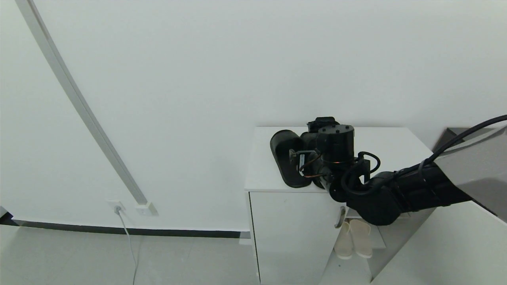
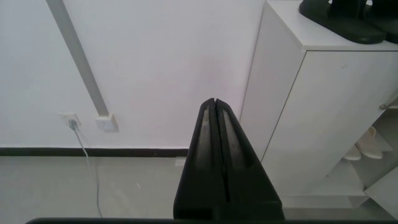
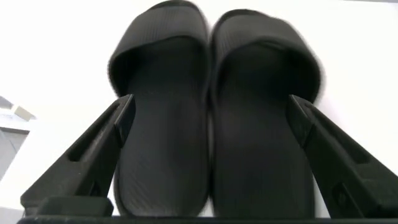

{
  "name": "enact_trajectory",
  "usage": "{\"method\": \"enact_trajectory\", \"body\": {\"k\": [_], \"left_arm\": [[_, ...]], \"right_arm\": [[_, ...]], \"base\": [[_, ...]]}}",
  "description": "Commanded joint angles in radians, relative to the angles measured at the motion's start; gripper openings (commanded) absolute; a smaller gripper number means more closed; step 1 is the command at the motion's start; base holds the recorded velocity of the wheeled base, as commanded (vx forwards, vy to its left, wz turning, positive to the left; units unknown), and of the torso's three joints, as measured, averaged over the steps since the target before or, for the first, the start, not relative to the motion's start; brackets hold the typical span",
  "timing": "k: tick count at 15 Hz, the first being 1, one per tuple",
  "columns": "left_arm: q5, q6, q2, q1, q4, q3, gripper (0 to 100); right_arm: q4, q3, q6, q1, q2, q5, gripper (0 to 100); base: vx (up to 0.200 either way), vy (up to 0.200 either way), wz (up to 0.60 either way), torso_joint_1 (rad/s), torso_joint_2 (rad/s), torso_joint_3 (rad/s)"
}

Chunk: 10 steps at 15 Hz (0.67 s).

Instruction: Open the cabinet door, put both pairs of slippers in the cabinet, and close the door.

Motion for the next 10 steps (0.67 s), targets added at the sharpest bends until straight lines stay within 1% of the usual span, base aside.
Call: {"method": "enact_trajectory", "body": {"k": [1, 4, 8, 10], "left_arm": [[0.001, -0.001, 0.000, 0.000, 0.000, 0.000, 0], [-0.001, -0.001, 0.000, 0.000, 0.000, 0.000, 0], [0.001, -0.001, 0.000, 0.000, 0.000, 0.000, 0], [0.001, -0.001, 0.000, 0.000, 0.000, 0.000, 0]], "right_arm": [[0.000, -0.029, -0.002, -0.010, 0.051, 0.002, 100], [0.000, -0.067, -0.003, -0.026, 0.098, 0.005, 100], [0.000, -0.164, -0.025, -0.050, 0.177, 0.012, 100], [0.001, -0.216, -0.035, -0.064, 0.207, 0.048, 100]], "base": [[0.000, 0.000, 0.00, 0.000, 0.00, 0.000], [0.000, 0.000, 0.00, 0.000, 0.00, 0.000], [0.000, 0.000, 0.00, 0.000, 0.00, 0.000], [0.000, 0.000, 0.00, 0.000, 0.00, 0.000]]}}
